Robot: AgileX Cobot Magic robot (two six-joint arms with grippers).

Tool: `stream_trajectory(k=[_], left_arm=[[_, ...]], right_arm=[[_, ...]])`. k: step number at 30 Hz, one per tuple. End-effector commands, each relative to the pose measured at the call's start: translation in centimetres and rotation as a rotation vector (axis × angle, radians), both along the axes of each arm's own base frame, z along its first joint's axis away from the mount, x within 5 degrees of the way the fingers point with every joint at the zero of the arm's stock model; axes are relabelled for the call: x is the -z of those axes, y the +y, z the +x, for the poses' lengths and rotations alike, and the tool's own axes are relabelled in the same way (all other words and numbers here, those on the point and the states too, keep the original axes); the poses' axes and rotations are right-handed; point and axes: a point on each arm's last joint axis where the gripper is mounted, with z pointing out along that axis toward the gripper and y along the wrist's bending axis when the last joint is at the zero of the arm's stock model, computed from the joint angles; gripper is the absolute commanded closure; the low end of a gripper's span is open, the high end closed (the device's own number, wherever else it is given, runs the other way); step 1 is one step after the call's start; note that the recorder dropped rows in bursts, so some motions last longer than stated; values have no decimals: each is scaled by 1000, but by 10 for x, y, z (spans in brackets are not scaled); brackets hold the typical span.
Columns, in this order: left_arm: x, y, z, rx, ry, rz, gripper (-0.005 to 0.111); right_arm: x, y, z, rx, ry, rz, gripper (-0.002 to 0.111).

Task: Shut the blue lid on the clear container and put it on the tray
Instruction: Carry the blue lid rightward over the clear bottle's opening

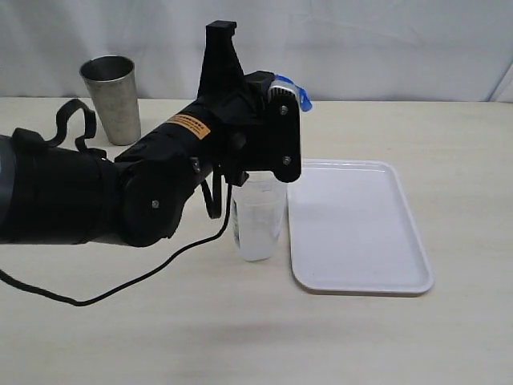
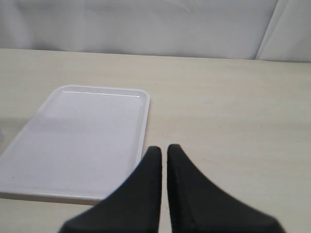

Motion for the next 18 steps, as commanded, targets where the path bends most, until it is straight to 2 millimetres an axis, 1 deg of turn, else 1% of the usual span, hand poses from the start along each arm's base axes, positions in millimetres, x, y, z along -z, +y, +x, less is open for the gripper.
stream_trajectory(k=[1, 5, 13, 18], left_arm=[[-5, -8, -11, -9, -35, -50, 107], [-9, -14, -18, 6, -89, -54, 107], [-10, -9, -15, -53, -90, -55, 107], [-18, -4, -13, -116, -201, -80, 107]], right_arm=[[0, 0, 0, 4, -8, 2, 104], [0, 0, 0, 4, -8, 2, 104], [0, 0, 0, 4, -8, 2, 104], [0, 0, 0, 4, -8, 2, 104]])
